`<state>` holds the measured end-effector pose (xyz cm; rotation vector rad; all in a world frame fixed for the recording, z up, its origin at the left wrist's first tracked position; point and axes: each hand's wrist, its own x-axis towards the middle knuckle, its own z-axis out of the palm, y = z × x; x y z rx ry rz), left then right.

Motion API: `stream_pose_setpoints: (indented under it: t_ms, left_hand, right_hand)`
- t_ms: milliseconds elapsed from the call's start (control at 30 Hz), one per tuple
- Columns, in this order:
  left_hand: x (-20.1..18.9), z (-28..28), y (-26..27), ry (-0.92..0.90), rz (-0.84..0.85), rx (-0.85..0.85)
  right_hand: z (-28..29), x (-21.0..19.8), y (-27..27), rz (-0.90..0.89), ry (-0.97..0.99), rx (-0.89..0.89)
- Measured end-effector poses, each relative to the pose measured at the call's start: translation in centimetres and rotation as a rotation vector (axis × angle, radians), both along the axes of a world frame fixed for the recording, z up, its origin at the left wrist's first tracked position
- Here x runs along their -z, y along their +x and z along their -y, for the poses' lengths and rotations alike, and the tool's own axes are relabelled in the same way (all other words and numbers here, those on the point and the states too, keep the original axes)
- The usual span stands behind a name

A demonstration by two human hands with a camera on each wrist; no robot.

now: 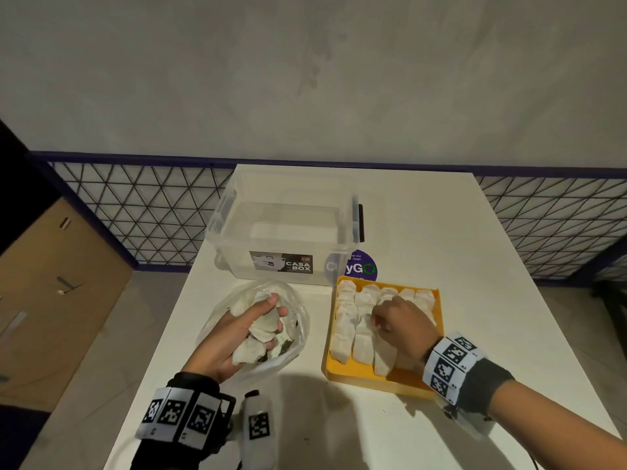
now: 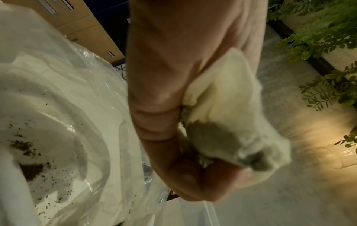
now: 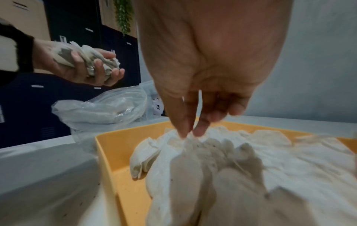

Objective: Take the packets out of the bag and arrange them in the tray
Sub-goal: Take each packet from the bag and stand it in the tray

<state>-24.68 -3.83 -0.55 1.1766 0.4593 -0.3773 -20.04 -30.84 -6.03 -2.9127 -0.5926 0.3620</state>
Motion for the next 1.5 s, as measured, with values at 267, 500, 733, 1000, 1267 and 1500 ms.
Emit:
stream_pose_setpoints:
  t_ms: [267,500,733,1000,1267,1500]
  left_hand:
    - [0.1,-0.1,0.2,0.043,0.023,-0.004]
    - [0.5,-0.8,0.1,0.080,0.017,-0.026]
    - [0.2,-0.8,-0.3,0.074,0.013,-0.041]
    - [-0.3,-1.0,-0.5,0.067,0.045,-0.026]
    - [0.3,-1.2,-0.4,0.051,-0.007,-0.152]
    - [-0.3,-0.5,0.0,-0.008,0.056,-0.149]
  right_hand:
    - [-9.1,-6.7,1.1,0.133,0.533,-0.192]
    - [-14.9,-8.9,1.8,-0.059,0.607,-0.389]
    - [-15.5,-8.2,2.4,-0.175,0.630,-0.328]
    - [-14.9,-7.9,3.0,-0.257,0.811,-0.126]
    - [-13.8,-7.5,3.2,-0.382,0.923,0.033]
    - [-13.6,-7.2,3.1,-0.371,0.767,-0.093]
